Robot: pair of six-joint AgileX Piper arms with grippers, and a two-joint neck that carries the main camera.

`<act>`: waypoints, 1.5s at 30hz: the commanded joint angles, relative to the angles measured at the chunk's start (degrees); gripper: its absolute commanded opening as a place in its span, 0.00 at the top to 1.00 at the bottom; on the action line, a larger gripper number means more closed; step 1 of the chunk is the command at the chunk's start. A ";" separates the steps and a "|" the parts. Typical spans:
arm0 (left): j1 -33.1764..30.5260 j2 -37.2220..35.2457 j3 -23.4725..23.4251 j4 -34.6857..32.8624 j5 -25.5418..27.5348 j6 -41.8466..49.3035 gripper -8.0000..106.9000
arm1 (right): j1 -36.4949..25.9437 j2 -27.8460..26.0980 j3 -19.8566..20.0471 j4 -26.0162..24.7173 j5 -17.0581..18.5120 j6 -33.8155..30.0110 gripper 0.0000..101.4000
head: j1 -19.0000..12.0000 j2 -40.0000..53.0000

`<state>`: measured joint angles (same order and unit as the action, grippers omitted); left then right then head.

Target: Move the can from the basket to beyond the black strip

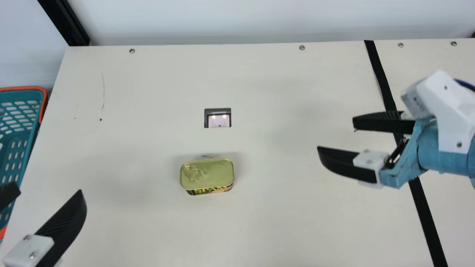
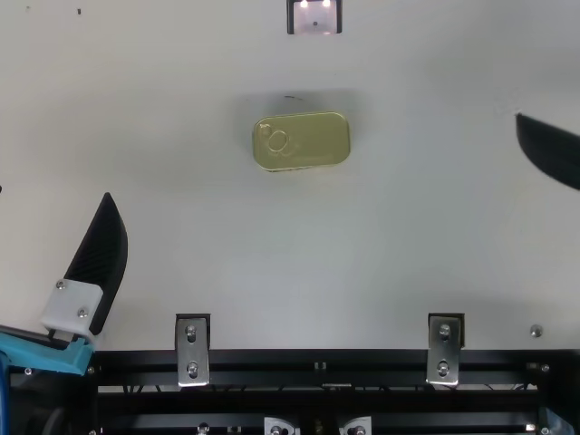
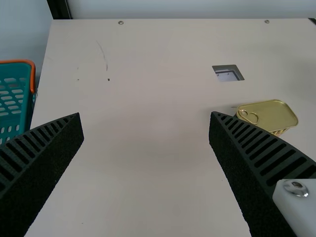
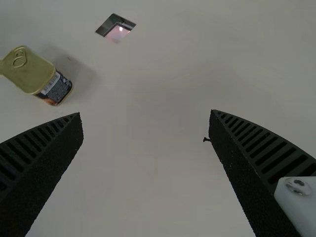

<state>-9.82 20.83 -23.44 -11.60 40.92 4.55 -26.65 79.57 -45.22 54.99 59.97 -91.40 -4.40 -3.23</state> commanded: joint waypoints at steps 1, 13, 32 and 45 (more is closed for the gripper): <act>0.00 0.00 0.00 0.00 0.00 0.00 0.15 | 0.34 0.96 1.02 1.42 0.64 -5.12 0.00 | -0.26 0.00; 0.00 0.00 0.00 0.00 0.00 0.00 0.15 | 2.54 7.04 5.72 8.87 0.55 -15.80 0.00 | -0.26 0.00; 0.00 0.00 0.00 0.00 0.00 0.00 0.15 | 4.22 16.07 9.02 14.06 7.29 -18.59 0.00 | -0.26 0.00; 0.00 0.00 0.00 0.00 0.00 0.00 0.15 | 6.44 17.86 10.55 14.92 8.61 -19.96 0.00 | -0.26 0.00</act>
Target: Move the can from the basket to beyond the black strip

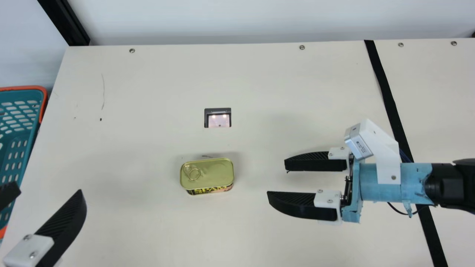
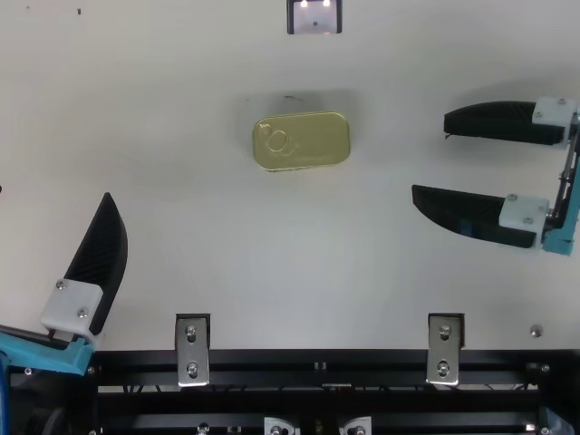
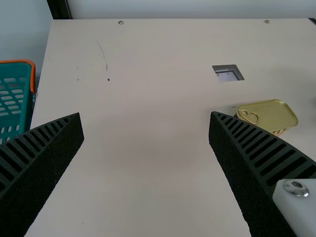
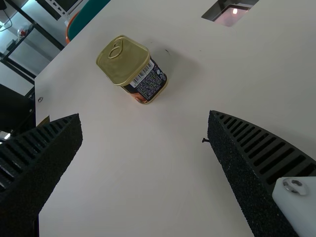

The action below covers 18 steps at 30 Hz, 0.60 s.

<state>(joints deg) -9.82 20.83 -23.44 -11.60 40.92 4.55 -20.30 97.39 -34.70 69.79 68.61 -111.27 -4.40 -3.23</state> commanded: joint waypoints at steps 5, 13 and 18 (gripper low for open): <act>0.00 0.00 0.00 0.00 0.00 0.00 0.15 | 1.23 1.16 0.11 1.32 -0.19 -1.08 0.00 | -0.26 0.00; 0.00 0.00 0.00 0.00 0.00 0.00 0.15 | 3.59 3.97 0.20 3.81 -0.38 -3.39 0.00 | -0.26 0.00; 0.00 0.00 0.00 0.00 0.00 0.00 0.15 | 5.40 5.49 0.51 5.51 -0.52 -5.26 0.00 | -0.26 0.00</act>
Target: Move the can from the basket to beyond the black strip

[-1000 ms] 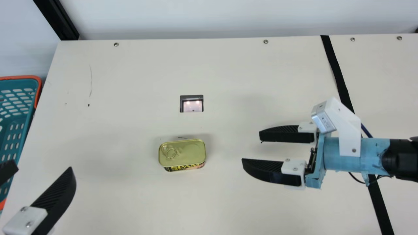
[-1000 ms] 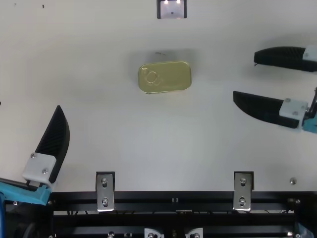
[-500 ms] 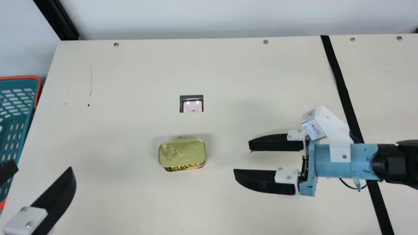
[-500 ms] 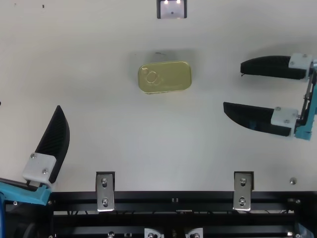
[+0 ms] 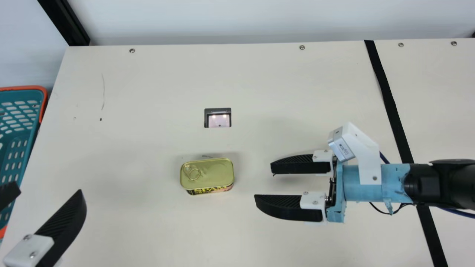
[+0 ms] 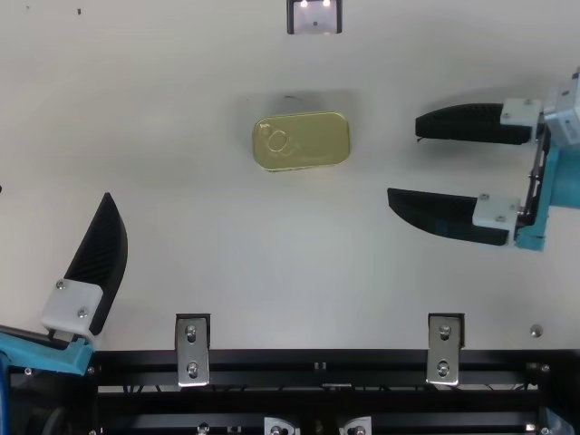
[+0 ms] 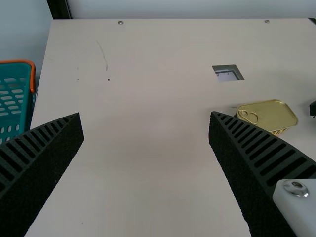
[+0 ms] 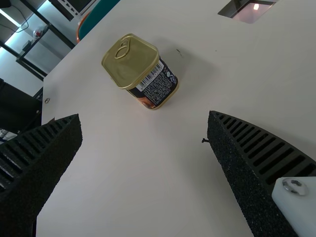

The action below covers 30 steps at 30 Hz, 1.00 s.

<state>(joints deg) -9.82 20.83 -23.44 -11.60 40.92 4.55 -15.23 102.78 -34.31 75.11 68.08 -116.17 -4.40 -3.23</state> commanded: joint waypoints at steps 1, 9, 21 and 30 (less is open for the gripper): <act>0.00 0.00 0.00 0.00 0.00 0.00 0.15 | 0.71 0.26 0.21 0.79 -0.33 -0.92 0.00 | -0.26 0.00; 0.00 0.00 0.00 0.00 0.00 0.00 0.15 | 1.35 0.40 0.38 2.65 -1.48 -2.05 0.00 | -0.26 0.00; 0.00 0.00 0.00 0.00 0.00 0.00 0.15 | 1.35 0.40 0.38 2.65 -1.48 -2.05 0.00 | -0.26 0.00; 0.00 0.00 0.00 0.00 0.00 0.00 0.15 | 1.59 -2.34 -0.83 1.37 -1.07 1.56 0.00 | -0.26 0.00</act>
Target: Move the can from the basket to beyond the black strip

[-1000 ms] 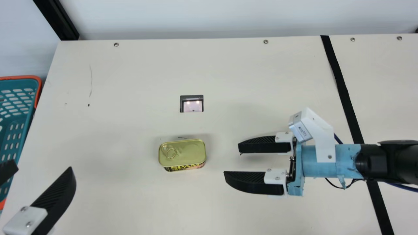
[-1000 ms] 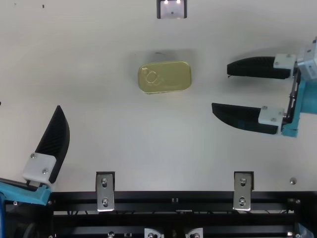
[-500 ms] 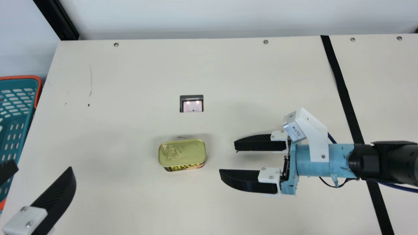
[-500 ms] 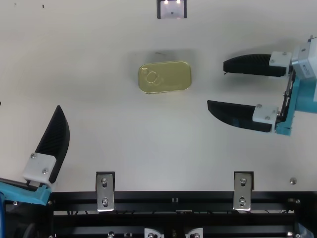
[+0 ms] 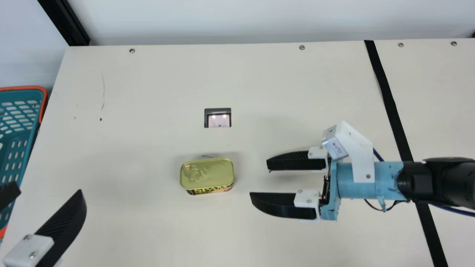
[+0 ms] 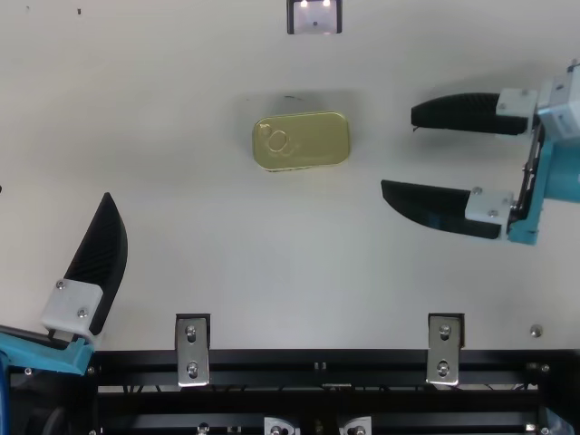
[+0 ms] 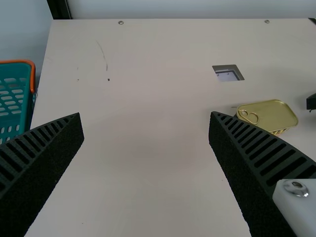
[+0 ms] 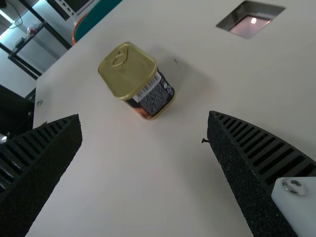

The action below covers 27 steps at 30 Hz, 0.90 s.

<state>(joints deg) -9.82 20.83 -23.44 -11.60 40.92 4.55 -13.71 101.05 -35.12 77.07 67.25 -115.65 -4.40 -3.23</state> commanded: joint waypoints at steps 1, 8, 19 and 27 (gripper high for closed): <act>0.00 0.00 0.00 0.00 0.00 0.00 0.15 | 0.18 -1.46 -0.10 -0.82 -0.41 1.57 0.00 | -0.26 0.00; 0.00 0.00 0.00 0.00 0.00 0.00 0.15 | 2.58 -9.98 -2.34 -4.71 -2.88 8.40 0.00 | -0.26 0.00; 0.00 0.00 0.00 0.00 0.00 0.00 0.15 | 14.48 -21.21 -13.75 -22.41 -9.41 30.54 0.00 | -0.26 0.00; 0.00 0.00 0.00 0.00 0.00 0.00 0.15 | 25.04 -21.47 -25.67 -38.77 -8.96 48.28 0.00 | -0.26 0.00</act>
<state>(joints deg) -9.82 20.83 -23.44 -11.60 40.92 4.55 8.23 79.20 -57.02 44.75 58.23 -74.99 -4.40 -3.23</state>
